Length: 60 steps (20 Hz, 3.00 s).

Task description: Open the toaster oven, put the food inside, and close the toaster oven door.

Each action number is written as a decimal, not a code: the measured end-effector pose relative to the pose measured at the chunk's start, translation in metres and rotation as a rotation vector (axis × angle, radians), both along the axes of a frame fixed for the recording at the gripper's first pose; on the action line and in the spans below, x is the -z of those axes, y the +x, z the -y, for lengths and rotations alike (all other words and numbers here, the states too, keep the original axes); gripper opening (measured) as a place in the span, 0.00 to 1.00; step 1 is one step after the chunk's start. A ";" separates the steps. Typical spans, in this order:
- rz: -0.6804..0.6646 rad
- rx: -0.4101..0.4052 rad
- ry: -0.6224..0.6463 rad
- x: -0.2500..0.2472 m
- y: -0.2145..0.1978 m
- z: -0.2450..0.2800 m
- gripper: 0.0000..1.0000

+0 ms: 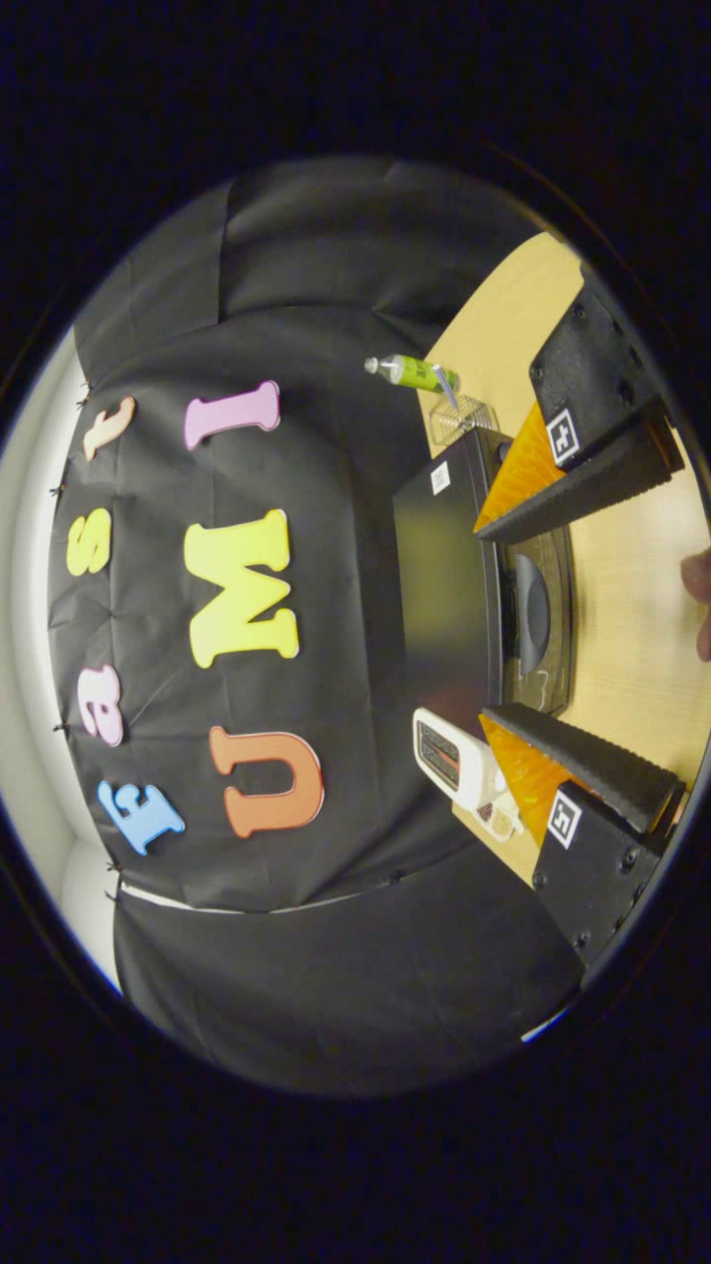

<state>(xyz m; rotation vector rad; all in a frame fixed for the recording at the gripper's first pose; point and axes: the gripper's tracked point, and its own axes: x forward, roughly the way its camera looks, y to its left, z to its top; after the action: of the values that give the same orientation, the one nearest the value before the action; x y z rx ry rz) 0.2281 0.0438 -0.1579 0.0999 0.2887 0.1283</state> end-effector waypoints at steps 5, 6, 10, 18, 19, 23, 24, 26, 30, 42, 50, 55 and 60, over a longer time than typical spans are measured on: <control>-0.082 0.027 -0.034 0.053 0.057 0.001 1.00; -0.105 0.026 -0.051 0.065 0.063 0.001 1.00; -0.126 0.019 -0.089 0.085 0.077 -0.003 1.00; -0.106 0.042 -0.125 0.091 0.076 -0.002 1.00; -0.105 0.037 -0.130 0.092 0.071 -0.002 1.00; -0.162 0.024 -0.121 0.113 0.032 0.004 1.00; -0.160 0.025 -0.132 0.118 0.023 0.005 1.00; -0.197 0.025 -0.160 0.135 -0.001 0.007 1.00; -0.269 -0.014 -0.132 0.146 -0.045 0.008 1.00; -0.462 -0.447 0.043 0.090 -0.166 -0.082 1.00; -0.902 -0.545 0.323 0.136 -0.226 -0.152 1.00; -1.072 -0.476 0.467 0.158 -0.215 -0.155 0.92; -1.116 -0.483 0.477 0.169 -0.216 -0.165 0.72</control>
<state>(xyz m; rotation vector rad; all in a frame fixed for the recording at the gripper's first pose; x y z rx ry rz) 0.0118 0.2089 -0.3265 0.5809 1.3974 0.6242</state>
